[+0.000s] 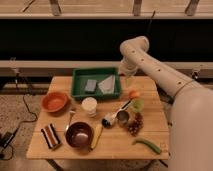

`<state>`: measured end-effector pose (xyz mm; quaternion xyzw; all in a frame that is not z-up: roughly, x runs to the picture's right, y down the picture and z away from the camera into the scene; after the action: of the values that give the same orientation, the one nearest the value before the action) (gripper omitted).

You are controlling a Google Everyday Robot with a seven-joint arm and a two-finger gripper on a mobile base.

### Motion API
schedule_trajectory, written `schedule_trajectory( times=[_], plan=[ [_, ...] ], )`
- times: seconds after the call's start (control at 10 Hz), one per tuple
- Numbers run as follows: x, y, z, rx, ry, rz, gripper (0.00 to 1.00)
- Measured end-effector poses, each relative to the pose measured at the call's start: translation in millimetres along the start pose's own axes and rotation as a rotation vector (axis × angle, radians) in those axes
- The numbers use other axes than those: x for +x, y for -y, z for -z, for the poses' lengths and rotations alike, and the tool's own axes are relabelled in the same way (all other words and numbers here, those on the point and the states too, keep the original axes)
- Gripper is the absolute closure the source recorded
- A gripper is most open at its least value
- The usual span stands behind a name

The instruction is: Place sponge in paper cup

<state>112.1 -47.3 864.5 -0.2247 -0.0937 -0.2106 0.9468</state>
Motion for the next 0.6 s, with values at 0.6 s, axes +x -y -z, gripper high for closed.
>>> schedule_trajectory(
  times=[0.6],
  plan=[
    [-41,35,-40,0.124,0.062,0.296,0.35]
  ],
)
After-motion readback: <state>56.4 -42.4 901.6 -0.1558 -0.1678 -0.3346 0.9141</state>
